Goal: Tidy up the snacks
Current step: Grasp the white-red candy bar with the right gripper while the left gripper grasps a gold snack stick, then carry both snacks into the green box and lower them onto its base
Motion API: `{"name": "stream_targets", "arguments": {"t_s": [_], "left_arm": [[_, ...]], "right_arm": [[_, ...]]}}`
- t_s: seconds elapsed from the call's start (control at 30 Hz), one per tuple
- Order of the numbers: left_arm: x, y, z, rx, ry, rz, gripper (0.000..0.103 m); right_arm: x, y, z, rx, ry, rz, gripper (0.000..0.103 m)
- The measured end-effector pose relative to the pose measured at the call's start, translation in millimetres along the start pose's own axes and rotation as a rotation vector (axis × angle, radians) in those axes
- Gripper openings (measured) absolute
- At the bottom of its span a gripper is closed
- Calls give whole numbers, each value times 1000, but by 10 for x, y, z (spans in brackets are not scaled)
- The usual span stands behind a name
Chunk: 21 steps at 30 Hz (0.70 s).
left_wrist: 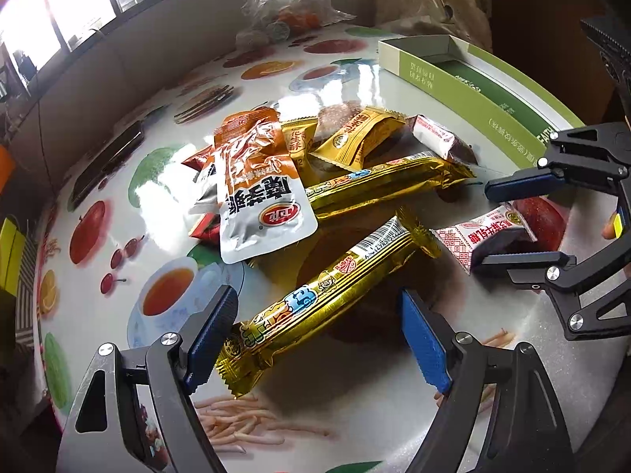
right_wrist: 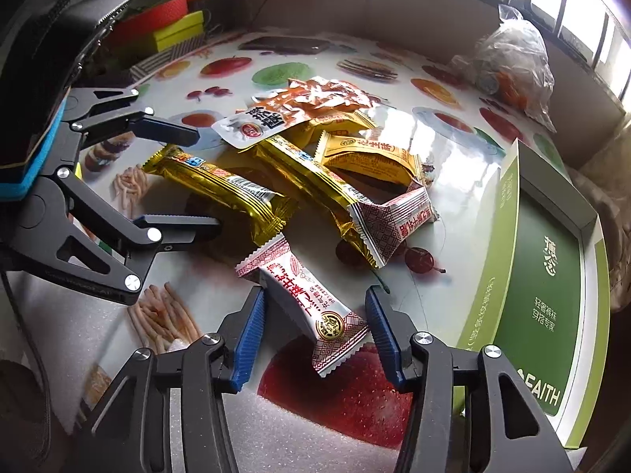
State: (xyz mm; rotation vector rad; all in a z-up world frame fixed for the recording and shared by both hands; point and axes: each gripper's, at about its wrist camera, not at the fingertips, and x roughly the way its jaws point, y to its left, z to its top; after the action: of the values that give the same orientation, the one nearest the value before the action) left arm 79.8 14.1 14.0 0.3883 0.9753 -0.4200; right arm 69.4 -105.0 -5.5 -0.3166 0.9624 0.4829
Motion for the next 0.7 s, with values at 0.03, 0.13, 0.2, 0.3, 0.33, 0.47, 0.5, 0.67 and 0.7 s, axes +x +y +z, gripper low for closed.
{"name": "stream_targets", "arguments": {"t_s": [0.03, 0.13, 0.2, 0.3, 0.33, 0.47, 0.5, 0.67, 0.7], "left_arm": [[0, 8, -5, -10, -1, -4, 78], [-9, 15, -18, -31, -6, -31, 68], [-21, 7, -15, -38, -8, -51, 54], [-34, -22, -21, -37, -10, -56, 48], [-41, -22, -32, -42, -10, -62, 48], [-62, 4, -41, -73, -17, -88, 40], [-71, 7, -38, -81, -20, -97, 37], [-142, -26, -47, -112, -35, -113, 32], [-165, -31, -52, -122, -40, -118, 31]], "right_arm": [[-2, -1, -1, 6, -2, 5, 42], [-9, 13, 2, 14, -7, 6, 30], [-14, 22, 2, 22, -10, 8, 23], [-15, 13, -7, 46, -18, 11, 23], [-17, 5, -10, 58, -20, 14, 22], [-22, -23, -22, 98, -29, 28, 21], [-26, -22, -28, 105, -32, 31, 21], [-59, -5, -47, 131, -49, 41, 21], [-80, -5, -50, 136, -58, 44, 21]]}}
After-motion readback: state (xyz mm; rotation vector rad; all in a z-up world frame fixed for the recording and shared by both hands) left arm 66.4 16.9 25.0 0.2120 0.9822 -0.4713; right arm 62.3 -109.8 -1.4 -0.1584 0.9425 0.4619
